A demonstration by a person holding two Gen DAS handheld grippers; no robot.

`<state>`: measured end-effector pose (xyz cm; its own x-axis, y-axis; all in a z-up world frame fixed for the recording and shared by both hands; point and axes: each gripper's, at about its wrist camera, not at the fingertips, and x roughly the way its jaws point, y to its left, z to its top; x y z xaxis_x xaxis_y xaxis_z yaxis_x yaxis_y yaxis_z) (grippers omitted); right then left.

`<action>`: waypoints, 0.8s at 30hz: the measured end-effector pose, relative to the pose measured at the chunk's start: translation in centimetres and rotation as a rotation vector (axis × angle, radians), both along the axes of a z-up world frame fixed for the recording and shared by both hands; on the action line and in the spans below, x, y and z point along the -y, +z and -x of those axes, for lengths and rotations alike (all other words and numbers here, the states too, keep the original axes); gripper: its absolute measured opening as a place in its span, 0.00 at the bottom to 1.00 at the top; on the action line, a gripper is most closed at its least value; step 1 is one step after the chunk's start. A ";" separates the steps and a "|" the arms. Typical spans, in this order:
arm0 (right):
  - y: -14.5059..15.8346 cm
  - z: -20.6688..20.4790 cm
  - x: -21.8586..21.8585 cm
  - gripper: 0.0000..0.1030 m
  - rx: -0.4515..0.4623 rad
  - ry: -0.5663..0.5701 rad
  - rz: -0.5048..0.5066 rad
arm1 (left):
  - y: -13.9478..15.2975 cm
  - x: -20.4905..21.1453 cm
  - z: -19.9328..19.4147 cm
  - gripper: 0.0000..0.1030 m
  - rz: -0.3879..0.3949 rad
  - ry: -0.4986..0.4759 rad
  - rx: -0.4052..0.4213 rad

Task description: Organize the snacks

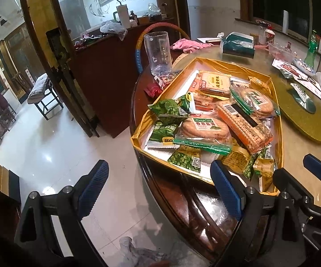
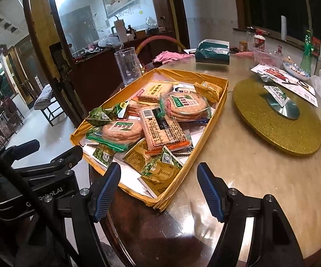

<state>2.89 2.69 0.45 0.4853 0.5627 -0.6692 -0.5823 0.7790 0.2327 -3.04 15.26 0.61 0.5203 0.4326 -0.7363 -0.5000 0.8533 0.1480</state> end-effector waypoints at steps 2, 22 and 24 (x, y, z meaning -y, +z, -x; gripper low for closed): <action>-0.1 -0.1 -0.1 0.69 -0.003 0.002 0.003 | 0.0 0.0 -0.1 0.90 -0.005 -0.001 0.002; -0.7 -0.7 -1.4 0.69 -0.018 0.014 0.030 | -1.0 -1.2 -0.8 0.90 0.016 0.000 -0.012; -0.7 -0.8 -1.4 0.69 -0.019 0.015 0.030 | -1.0 -1.3 -0.8 0.90 0.014 0.002 -0.012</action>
